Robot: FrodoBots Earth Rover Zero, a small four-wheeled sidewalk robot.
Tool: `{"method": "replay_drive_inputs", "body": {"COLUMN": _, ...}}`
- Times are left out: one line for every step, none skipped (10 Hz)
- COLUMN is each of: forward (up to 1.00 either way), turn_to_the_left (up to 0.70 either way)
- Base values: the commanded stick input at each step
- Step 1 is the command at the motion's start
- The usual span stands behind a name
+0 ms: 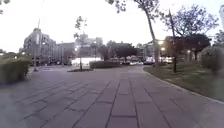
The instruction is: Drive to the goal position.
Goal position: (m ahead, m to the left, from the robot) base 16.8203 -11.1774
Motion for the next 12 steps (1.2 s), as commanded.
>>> {"method": "replay_drive_inputs", "body": {"forward": 0.7, "turn_to_the_left": 0.0}}
{"method": "replay_drive_inputs", "body": {"forward": 0.7, "turn_to_the_left": 0.0}}
{"method": "replay_drive_inputs", "body": {"forward": 0.7, "turn_to_the_left": 0.0}}
{"method": "replay_drive_inputs", "body": {"forward": 0.7, "turn_to_the_left": 0.0}}
{"method": "replay_drive_inputs", "body": {"forward": 0.7, "turn_to_the_left": 0.0}}
{"method": "replay_drive_inputs", "body": {"forward": 0.7, "turn_to_the_left": 0.0}}
{"method": "replay_drive_inputs", "body": {"forward": 0.7, "turn_to_the_left": 0.0}}
{"method": "replay_drive_inputs", "body": {"forward": 0.7, "turn_to_the_left": 0.0}}
{"method": "replay_drive_inputs", "body": {"forward": 0.7, "turn_to_the_left": 0.0}}
{"method": "replay_drive_inputs", "body": {"forward": 0.7, "turn_to_the_left": 0.0}}
{"method": "replay_drive_inputs", "body": {"forward": 0.7, "turn_to_the_left": 0.0}}
{"method": "replay_drive_inputs", "body": {"forward": 0.7, "turn_to_the_left": 0.0}}
